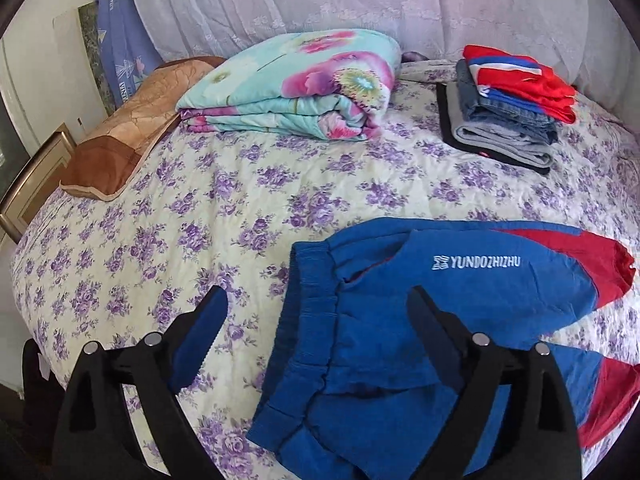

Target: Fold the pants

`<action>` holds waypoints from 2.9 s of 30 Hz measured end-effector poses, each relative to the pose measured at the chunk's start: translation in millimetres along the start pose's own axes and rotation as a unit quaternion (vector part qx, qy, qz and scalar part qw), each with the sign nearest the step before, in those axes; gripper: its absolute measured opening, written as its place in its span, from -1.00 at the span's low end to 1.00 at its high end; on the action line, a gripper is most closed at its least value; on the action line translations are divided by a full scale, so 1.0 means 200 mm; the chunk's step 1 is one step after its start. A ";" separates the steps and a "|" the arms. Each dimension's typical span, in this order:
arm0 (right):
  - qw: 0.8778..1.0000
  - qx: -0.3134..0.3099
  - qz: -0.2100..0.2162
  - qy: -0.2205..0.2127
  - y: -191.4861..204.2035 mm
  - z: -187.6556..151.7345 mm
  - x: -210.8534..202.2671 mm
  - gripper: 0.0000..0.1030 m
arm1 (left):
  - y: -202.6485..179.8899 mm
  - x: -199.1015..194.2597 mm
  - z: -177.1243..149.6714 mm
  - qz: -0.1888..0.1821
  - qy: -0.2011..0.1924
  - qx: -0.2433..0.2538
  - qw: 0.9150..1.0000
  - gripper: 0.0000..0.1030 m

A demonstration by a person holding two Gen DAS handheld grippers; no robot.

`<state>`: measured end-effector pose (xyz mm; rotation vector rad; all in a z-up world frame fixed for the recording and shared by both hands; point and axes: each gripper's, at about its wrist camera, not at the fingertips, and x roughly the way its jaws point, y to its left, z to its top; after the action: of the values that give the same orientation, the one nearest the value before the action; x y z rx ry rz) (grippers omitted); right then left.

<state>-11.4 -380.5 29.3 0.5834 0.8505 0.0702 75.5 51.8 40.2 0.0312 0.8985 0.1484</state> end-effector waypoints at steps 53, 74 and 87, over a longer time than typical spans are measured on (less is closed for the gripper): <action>0.777 -0.539 0.113 0.305 0.38 0.67 1.33 0.20 | 0.35 0.69 0.21 -0.047 0.157 -0.183 0.969 0.82; 0.744 -0.550 0.147 0.349 0.45 0.64 1.44 -0.07 | 0.27 0.81 0.20 -0.162 0.164 -0.035 0.972 -0.52; 0.737 -0.572 0.142 0.330 0.53 0.63 1.35 -0.86 | 0.31 0.77 0.21 -0.177 0.158 -0.051 0.970 -0.70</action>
<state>278.2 -271.5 -36.9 -0.5545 1.1934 1.0698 195.8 137.0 -47.6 -0.2555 1.1987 -0.1386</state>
